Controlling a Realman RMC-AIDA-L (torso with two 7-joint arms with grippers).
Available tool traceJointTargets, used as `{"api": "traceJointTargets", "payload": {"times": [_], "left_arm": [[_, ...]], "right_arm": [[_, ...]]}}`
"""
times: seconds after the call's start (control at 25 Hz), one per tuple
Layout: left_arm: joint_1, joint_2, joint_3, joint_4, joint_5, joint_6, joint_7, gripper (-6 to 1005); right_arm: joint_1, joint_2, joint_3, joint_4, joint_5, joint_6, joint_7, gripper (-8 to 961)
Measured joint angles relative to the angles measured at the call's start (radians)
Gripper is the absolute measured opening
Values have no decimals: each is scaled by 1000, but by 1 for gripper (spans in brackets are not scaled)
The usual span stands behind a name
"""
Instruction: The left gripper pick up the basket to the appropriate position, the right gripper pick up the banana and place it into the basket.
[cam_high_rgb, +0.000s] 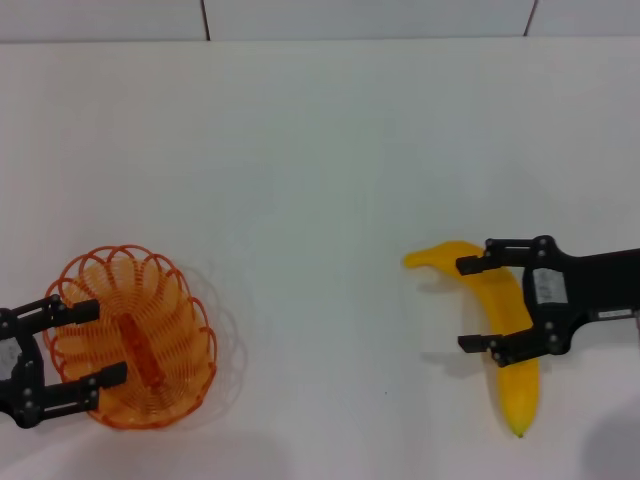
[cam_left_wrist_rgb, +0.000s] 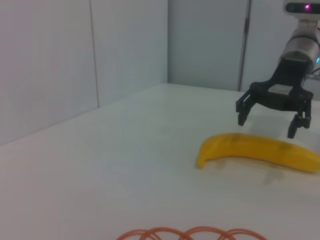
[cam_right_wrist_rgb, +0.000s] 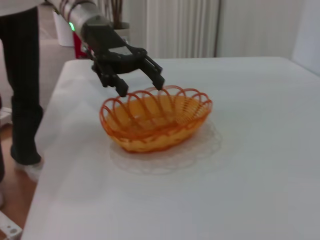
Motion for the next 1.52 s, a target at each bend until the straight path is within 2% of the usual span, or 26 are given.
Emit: {"api": "traceJointTargets", "payload": {"times": [0.56, 0.72, 0.84, 0.96, 1.08, 1.12, 1.24, 1.32, 1.4, 1.52], "left_arm": [[-9, -2, -7, 0, -3, 6, 1, 800], [-14, -2, -56, 50, -98, 60, -19, 799], [-40, 1, -81, 151, -193, 81, -152, 799], [-101, 21, -91, 284, -227, 60, -395, 799], [-199, 82, -80, 360, -166, 21, -658, 799], [-238, 109, -66, 361, -113, 15, -716, 799], [-360, 166, -16, 351, 83, 10, -779, 799], [-408, 178, 26, 349, 185, 10, -770, 799], [-443, 180, 88, 349, 272, 9, -748, 799], [-462, 159, 203, 350, 379, 9, -688, 799]], "right_arm": [[0, 0, -5, 7, 4, 1, -1, 892], [-2, -3, 0, 7, 4, 1, -1, 892], [-3, -4, 1, 7, 4, 0, -1, 892], [1, -5, 2, 7, 5, 1, -1, 892], [6, -5, 2, 7, 5, -1, -1, 892], [7, -5, 2, 6, 5, -2, -1, 892], [10, -5, 2, 6, 5, -4, -1, 892], [16, -4, 1, 5, 5, -7, 0, 892], [23, -3, 0, 6, 5, -10, 1, 891], [28, -3, -3, 7, 5, -11, 5, 891]]}}
